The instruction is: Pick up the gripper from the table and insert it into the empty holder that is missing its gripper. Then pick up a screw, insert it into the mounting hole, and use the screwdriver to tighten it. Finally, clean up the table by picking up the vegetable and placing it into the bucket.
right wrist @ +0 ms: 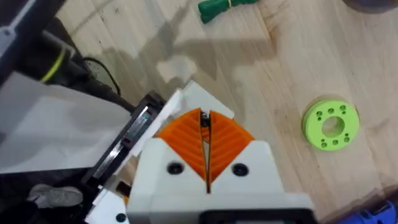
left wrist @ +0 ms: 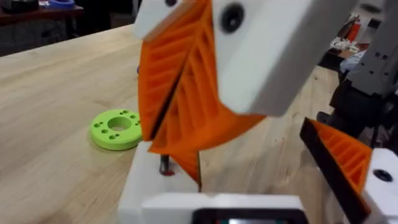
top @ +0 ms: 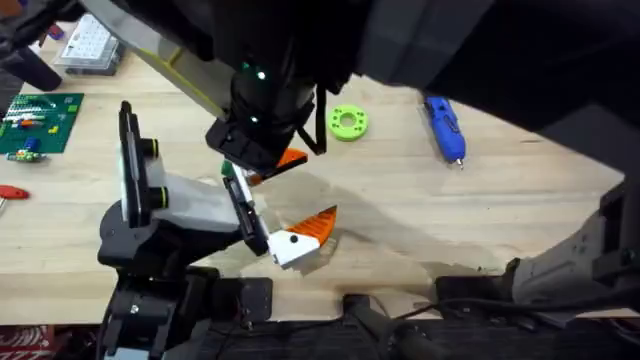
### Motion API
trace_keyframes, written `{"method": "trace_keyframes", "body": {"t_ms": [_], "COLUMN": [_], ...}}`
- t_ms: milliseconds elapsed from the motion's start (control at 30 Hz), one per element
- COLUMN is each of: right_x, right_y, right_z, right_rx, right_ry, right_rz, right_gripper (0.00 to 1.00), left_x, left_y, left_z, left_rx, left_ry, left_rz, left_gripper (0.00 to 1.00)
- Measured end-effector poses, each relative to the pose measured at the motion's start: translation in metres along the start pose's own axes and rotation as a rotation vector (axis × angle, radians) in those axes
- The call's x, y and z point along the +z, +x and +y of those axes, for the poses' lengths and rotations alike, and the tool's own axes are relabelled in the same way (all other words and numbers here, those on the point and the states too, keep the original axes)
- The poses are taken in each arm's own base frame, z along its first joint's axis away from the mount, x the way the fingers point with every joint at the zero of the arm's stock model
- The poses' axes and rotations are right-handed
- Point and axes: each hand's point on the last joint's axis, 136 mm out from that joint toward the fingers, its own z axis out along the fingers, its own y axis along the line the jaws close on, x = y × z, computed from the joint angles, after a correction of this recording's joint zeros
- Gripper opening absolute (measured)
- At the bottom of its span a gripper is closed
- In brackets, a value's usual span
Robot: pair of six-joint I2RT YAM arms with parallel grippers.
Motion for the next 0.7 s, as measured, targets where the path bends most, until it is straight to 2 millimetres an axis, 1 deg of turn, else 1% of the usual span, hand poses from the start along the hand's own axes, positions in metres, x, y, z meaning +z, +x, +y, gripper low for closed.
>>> {"method": "trace_keyframes", "body": {"t_ms": [700], "right_x": [0.0001], "right_y": [0.0013], "right_z": [0.0000], "right_rx": [0.004], "right_ry": [0.000], "right_rz": [0.005], "right_gripper": [0.010], "left_x": [0.0000], "left_y": [0.0000], "left_z": [0.0000], "left_rx": [0.000], "left_ry": [0.000], "left_rz": [0.000], "left_gripper": [0.986]}}
